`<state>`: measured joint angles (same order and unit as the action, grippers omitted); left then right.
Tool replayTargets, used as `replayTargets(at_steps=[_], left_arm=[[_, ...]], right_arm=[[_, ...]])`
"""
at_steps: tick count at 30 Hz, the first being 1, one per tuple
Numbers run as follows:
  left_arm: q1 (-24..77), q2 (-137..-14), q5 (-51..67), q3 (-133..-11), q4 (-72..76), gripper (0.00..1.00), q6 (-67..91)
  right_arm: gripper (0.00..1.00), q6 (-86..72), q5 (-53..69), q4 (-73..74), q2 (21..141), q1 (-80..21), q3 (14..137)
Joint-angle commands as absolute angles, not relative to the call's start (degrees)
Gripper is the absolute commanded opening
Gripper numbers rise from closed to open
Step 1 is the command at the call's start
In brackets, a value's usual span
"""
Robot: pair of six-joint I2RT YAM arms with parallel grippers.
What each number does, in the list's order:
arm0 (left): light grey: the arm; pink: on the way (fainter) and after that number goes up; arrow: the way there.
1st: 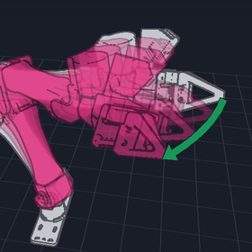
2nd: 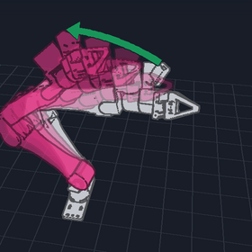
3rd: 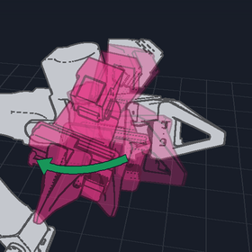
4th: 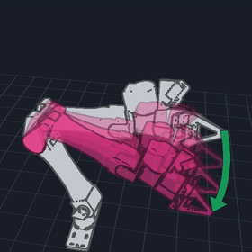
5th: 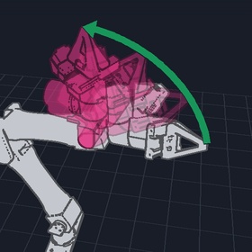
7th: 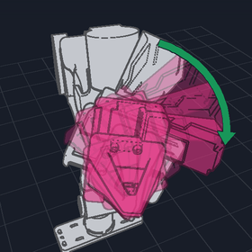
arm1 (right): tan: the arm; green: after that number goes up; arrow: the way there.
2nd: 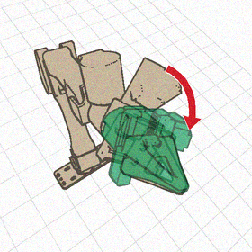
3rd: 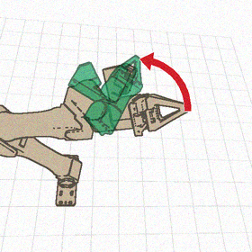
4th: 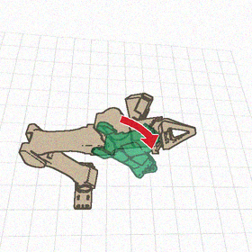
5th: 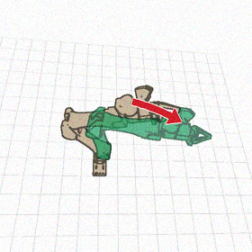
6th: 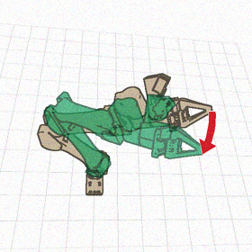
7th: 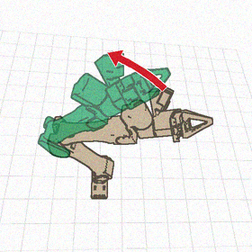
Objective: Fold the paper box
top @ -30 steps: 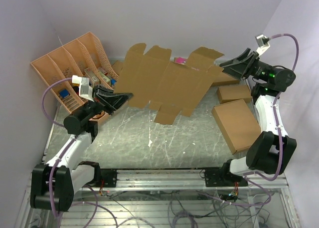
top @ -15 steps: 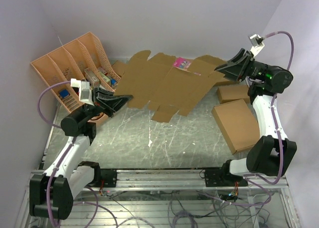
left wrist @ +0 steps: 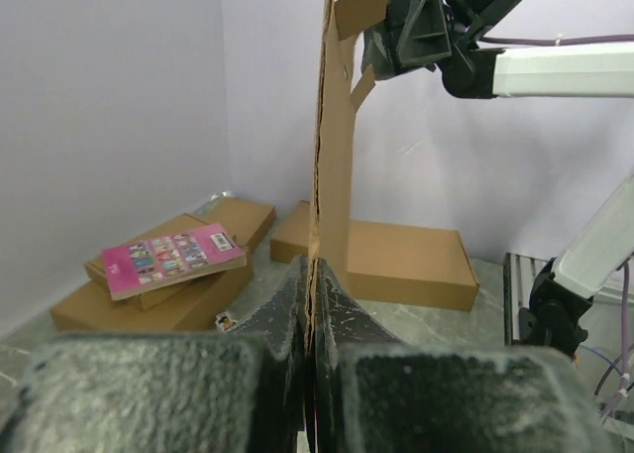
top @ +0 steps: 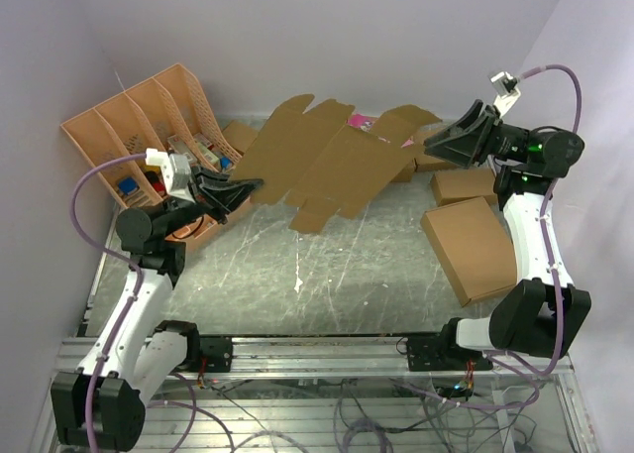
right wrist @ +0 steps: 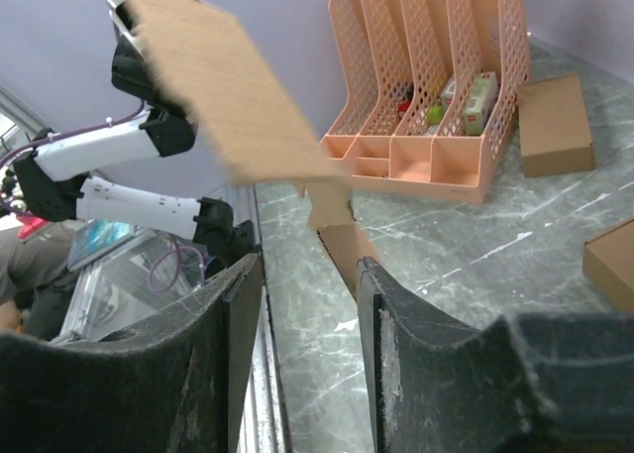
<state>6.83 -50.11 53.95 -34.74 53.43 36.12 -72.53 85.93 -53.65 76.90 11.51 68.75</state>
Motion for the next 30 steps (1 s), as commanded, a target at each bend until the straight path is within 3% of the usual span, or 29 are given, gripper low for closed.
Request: replayTargets(at_steps=[1,7,12,18,20,23,25,30], left_arm=[[6.50,-48.34,53.52,-38.62,42.21,0.07,26.77],[6.50,-48.93,54.17,-38.18,46.01,0.07,29.16],[6.50,-49.39,55.09,-38.80,46.03,0.07,29.06],[6.50,-48.63,58.70,-39.84,43.91,0.07,24.20],[6.50,-48.23,59.43,-40.52,40.96,0.07,20.94],[6.50,-48.32,60.24,-41.25,39.41,0.07,19.57],[6.55,-48.72,60.46,-40.59,43.24,0.07,22.11],[6.51,-49.99,60.96,-38.44,53.48,0.07,29.35]], right_arm=[[0.43,-63.29,86.96,-44.10,75.77,11.16,68.84],[0.42,-55.05,86.79,-35.56,76.04,11.07,68.91],[0.41,-57.13,87.09,-38.71,76.50,11.07,69.97],[0.49,-49.80,86.55,-30.50,79.14,15.49,75.31],[0.40,-48.81,86.23,-30.02,80.13,16.82,75.99],[0.17,-46.99,85.69,-29.86,80.20,16.96,74.43],[0.06,-42.88,85.09,-26.60,79.87,16.96,73.45],[0.02,-23.91,81.45,-5.56,80.67,16.17,77.45]])
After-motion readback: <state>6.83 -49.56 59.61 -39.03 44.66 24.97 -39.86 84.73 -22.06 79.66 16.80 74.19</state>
